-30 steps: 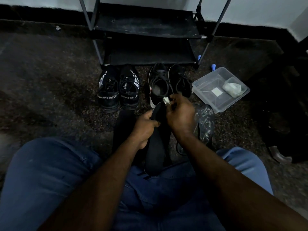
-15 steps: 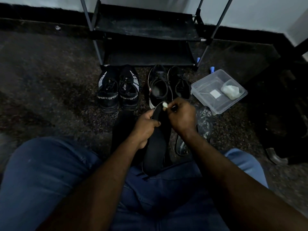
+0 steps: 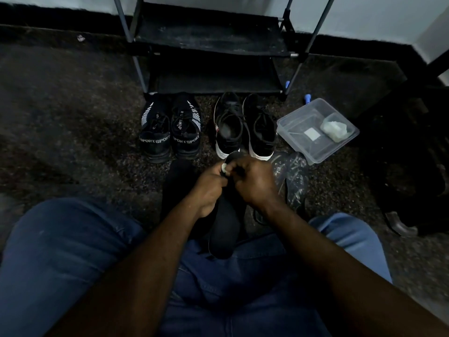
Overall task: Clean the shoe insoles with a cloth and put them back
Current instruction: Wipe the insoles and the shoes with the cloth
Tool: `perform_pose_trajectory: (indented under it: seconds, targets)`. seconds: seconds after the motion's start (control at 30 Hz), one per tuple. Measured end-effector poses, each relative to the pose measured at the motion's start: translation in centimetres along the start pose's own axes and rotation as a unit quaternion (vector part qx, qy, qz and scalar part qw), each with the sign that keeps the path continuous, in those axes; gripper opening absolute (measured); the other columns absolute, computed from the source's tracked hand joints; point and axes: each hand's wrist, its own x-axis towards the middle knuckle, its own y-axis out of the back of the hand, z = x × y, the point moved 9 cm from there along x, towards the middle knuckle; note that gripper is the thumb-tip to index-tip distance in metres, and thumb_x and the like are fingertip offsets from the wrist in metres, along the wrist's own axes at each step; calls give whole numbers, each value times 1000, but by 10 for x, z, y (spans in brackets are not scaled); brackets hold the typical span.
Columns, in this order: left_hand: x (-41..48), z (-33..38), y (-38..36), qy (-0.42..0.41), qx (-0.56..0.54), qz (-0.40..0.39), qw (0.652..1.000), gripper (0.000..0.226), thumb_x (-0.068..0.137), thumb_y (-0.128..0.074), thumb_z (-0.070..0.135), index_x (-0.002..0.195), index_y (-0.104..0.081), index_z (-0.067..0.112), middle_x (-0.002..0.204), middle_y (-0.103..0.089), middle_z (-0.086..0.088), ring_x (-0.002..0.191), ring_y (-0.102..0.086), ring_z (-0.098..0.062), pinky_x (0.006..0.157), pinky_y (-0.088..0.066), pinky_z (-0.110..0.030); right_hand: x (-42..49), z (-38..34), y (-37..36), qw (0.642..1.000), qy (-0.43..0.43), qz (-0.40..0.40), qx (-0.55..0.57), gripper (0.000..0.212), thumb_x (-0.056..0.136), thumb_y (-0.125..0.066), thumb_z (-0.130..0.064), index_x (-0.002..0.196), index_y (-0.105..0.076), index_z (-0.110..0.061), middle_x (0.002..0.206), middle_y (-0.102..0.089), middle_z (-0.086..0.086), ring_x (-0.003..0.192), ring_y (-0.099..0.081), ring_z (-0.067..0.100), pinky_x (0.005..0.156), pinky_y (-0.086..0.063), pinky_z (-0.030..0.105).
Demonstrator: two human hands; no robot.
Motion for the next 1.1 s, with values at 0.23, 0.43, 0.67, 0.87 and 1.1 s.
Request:
perform_pose_trajectory:
  seconds: [0.23, 0.43, 0.67, 0.87, 1.1]
  targets:
    - [12, -24, 41, 45, -59, 92, 993, 62, 82, -41, -23, 129, -62, 12, 111, -73, -7, 104, -66, -24, 84, -55, -36, -30, 63, 16, 878, -246, 33, 408, 20, 88, -70, 6, 79, -69, -11, 65, -69, 0, 57, -60, 11, 57, -50, 23]
    - [15, -42, 49, 84, -8, 126, 988, 43, 92, -52, -15, 125, -62, 12, 113, -72, -10, 100, -68, -24, 89, -57, -41, -72, 89, -13, 787, -344, -6, 513, 14, 92, -60, 5, 85, -65, -5, 74, -73, 14, 62, -70, 22, 57, -54, 31]
    - [13, -53, 55, 109, 40, 149, 982, 32, 95, -61, -3, 123, -64, 13, 115, -73, -8, 96, -68, -21, 78, -54, -34, -69, 91, -26, 810, -319, -11, 492, 24, 94, -54, 13, 84, -50, -8, 68, -70, 12, 55, -70, 23, 46, -53, 27]
    - [17, -52, 63, 86, 94, 162, 979, 42, 86, -64, -12, 123, -63, 8, 117, -73, -9, 92, -67, -17, 72, -52, -28, -69, 102, -34, 830, -334, -22, 445, 32, 93, -50, 13, 81, -71, -8, 79, -73, 12, 72, -67, 27, 64, -54, 32]
    - [30, -41, 80, 39, 258, 211, 942, 48, 80, -75, 2, 122, -64, 23, 113, -73, -1, 102, -69, -23, 93, -58, -41, -69, 99, -37, 826, -334, -22, 454, 33, 87, -79, -18, 63, -57, -16, 64, -60, 11, 56, -54, 20, 55, -48, 30]
